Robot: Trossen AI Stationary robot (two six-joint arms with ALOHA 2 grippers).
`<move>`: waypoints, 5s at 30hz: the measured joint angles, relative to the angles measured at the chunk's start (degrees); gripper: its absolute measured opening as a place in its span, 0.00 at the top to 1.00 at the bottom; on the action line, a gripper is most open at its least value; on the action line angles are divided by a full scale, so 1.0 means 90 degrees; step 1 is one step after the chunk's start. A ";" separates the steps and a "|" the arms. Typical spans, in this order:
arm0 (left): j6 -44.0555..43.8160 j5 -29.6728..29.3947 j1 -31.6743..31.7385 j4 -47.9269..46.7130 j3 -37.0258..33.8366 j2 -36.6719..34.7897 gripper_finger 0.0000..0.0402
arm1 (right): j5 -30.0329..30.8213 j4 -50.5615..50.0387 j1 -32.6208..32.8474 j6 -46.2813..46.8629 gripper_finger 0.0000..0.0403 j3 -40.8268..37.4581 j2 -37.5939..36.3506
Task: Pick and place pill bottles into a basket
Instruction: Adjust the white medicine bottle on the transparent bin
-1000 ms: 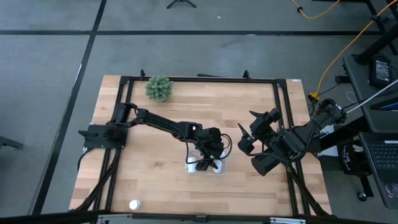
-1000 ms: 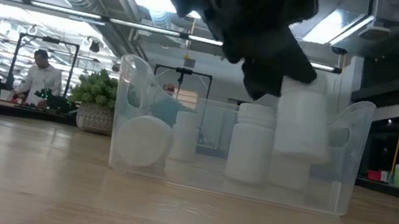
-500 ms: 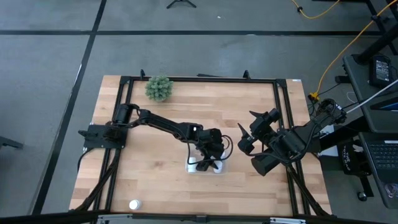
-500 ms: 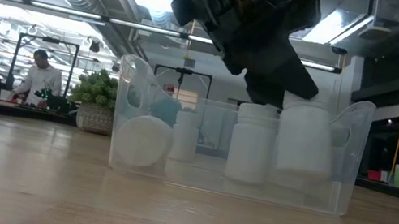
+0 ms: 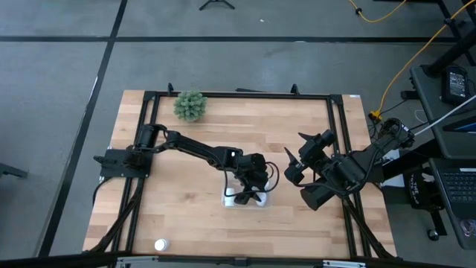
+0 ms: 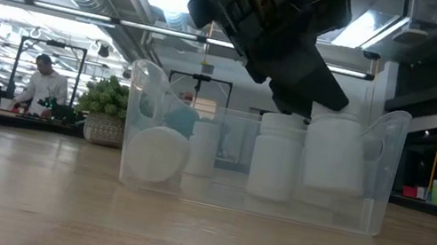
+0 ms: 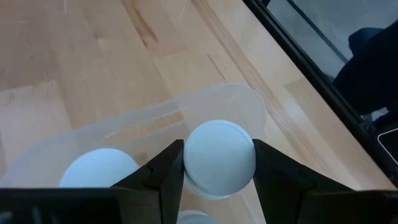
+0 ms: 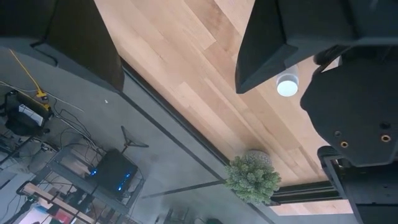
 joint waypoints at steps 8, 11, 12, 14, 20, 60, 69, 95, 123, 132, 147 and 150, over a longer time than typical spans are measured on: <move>0.0014 0.0018 0.0008 0.0002 0.0000 -0.0001 0.61 | 0.0000 0.0000 -0.0002 -0.0001 0.24 0.0000 0.0000; 0.0014 0.0027 0.0011 0.0002 0.0000 0.0000 0.61 | 0.0000 0.0002 0.0000 -0.0001 0.24 0.0000 0.0000; 0.0016 0.0027 0.0011 0.0002 0.0000 -0.0001 0.61 | 0.0000 0.0000 -0.0001 0.0002 0.24 0.0000 0.0000; 0.0014 0.0029 0.0009 0.0002 0.0000 -0.0001 0.61 | 0.0002 0.0002 -0.0002 0.0006 0.24 0.0000 0.0000; 0.0014 0.0030 0.0010 0.0004 0.0000 0.0002 0.61 | 0.0002 0.0001 -0.0001 0.0006 0.24 0.0000 0.0000; -0.0326 0.0073 0.0006 0.0067 0.0002 0.0142 0.38 | 0.0002 0.0002 -0.0002 -0.0166 0.24 0.0000 0.0002; 0.0017 -0.0165 0.0006 -0.0853 0.0447 0.0044 0.31 | -0.0009 0.0001 -0.0002 -0.0333 0.24 0.0000 0.0002; 0.0300 -0.1803 0.0545 -0.4559 0.2023 -0.2519 0.32 | -0.2957 0.3517 0.0123 -0.6108 0.24 0.0002 -0.0229; 0.0006 -0.2306 -0.0633 -0.5372 0.2025 -0.4489 0.33 | -0.6569 0.5213 -0.2403 -1.2773 0.24 0.0359 0.2858; -0.0030 -0.2312 -0.0482 -0.5265 0.2025 -0.4489 0.33 | -0.6720 0.5411 -0.2367 -1.3831 0.24 0.1089 0.2850; -0.0541 -0.3406 -0.0840 -0.4693 0.2023 -0.4269 0.33 | -0.7412 0.4675 -0.1925 -1.4639 0.24 0.1076 0.2863; -0.0680 -0.3568 -0.0876 -0.4595 0.2023 -0.4096 0.33 | -0.7417 0.4767 -0.1831 -1.4671 0.24 0.1076 0.2863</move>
